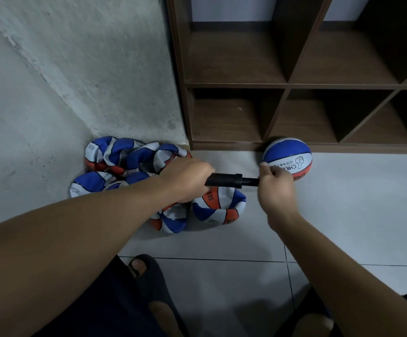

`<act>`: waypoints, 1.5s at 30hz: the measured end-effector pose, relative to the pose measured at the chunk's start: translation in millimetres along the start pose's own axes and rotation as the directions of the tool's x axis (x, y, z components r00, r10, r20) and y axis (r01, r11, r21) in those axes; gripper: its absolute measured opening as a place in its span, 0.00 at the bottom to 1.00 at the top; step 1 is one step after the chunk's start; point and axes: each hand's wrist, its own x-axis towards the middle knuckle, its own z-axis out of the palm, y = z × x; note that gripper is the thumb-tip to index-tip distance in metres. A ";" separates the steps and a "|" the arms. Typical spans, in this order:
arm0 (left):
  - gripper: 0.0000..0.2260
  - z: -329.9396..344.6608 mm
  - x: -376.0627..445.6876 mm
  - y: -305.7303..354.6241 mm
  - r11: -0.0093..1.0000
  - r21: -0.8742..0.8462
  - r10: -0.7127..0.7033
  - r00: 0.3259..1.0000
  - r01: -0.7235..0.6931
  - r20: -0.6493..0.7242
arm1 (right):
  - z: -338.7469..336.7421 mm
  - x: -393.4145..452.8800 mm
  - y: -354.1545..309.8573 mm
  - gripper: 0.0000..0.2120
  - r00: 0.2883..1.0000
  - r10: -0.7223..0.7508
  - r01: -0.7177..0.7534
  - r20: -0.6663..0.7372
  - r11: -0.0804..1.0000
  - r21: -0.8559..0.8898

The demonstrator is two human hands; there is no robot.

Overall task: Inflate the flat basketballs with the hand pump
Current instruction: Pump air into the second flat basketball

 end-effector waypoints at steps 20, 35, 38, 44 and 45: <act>0.15 -7.6 -0.2 -26.5 0.998 -0.057 -0.005 0.999 0.008 0.047 | -33.2 35.6 6.9 0.14 0.995 0.041 -0.045 -0.091 0.998 -0.038; 0.10 -8.9 -3.9 15.2 0.993 0.069 0.090 0.994 -0.094 0.062 | 15.1 -0.3 10.0 0.18 0.993 0.012 -0.003 0.122 0.997 -0.074; 0.09 -12.3 -1.3 9.3 0.996 0.012 0.086 0.994 -0.087 0.068 | 8.8 5.9 5.3 0.19 0.986 0.014 -0.003 0.166 0.998 -0.067; 0.12 -12.3 4.1 -29.2 0.996 -0.091 -0.002 0.996 0.010 0.085 | -32.3 44.7 0.0 0.14 0.997 0.046 -0.040 0.057 0.993 -0.110; 0.13 -14.0 3.4 -35.0 0.995 -0.095 -0.011 0.997 0.019 0.078 | -39.1 49.7 -0.5 0.13 0.997 0.068 -0.064 0.031 0.991 -0.119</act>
